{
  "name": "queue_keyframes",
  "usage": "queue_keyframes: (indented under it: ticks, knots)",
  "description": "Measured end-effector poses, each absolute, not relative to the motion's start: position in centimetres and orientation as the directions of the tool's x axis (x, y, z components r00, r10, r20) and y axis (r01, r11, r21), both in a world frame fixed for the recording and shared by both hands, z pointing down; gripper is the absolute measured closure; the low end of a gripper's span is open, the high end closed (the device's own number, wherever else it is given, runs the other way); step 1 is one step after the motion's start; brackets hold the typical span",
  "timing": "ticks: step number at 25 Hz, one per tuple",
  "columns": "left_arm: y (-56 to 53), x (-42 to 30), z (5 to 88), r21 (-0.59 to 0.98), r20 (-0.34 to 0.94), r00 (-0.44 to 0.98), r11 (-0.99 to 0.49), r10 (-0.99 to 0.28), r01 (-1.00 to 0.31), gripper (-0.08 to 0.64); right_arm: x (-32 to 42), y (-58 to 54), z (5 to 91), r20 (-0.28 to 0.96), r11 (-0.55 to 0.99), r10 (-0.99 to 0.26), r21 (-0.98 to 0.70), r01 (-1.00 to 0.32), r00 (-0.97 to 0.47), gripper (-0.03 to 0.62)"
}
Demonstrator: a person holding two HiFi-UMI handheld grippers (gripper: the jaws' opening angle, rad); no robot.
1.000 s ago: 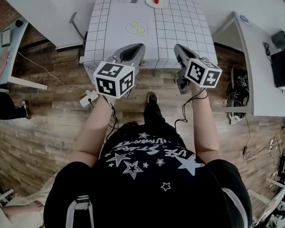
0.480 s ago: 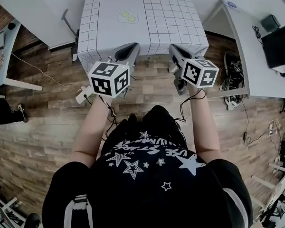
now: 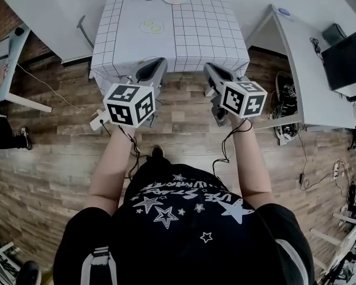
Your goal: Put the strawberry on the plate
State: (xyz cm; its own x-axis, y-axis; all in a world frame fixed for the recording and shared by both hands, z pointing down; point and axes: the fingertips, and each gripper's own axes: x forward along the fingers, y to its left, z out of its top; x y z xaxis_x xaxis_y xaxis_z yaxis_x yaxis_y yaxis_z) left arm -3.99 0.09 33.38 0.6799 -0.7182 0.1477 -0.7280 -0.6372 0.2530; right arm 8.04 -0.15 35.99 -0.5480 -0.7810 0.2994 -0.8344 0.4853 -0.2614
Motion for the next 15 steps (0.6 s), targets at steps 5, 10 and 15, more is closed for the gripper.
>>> queue_keyframes:
  ticks: [5,10,15]
  knots:
    - [3.1,-1.6,33.3,0.241,0.155,0.672,-0.632,-0.724,-0.737,0.551,9.0,2.2,35.5,0.28,0.527,-0.758,-0.27,-0.806,-0.589,0.58]
    - [6.8,-0.7,34.4,0.241,0.163,0.662,-0.621,-0.731,-0.746,0.551,9.4,5.3,36.1,0.272,0.541,-0.75,-0.271,-0.796,-0.602,0.58]
    - [7.8,-0.3,33.6,0.222,0.148,0.65,-0.615,-0.746,-0.757,0.551,10.0,6.5,35.5,0.27,0.552,-0.747,-0.258,-0.793,-0.607,0.58]
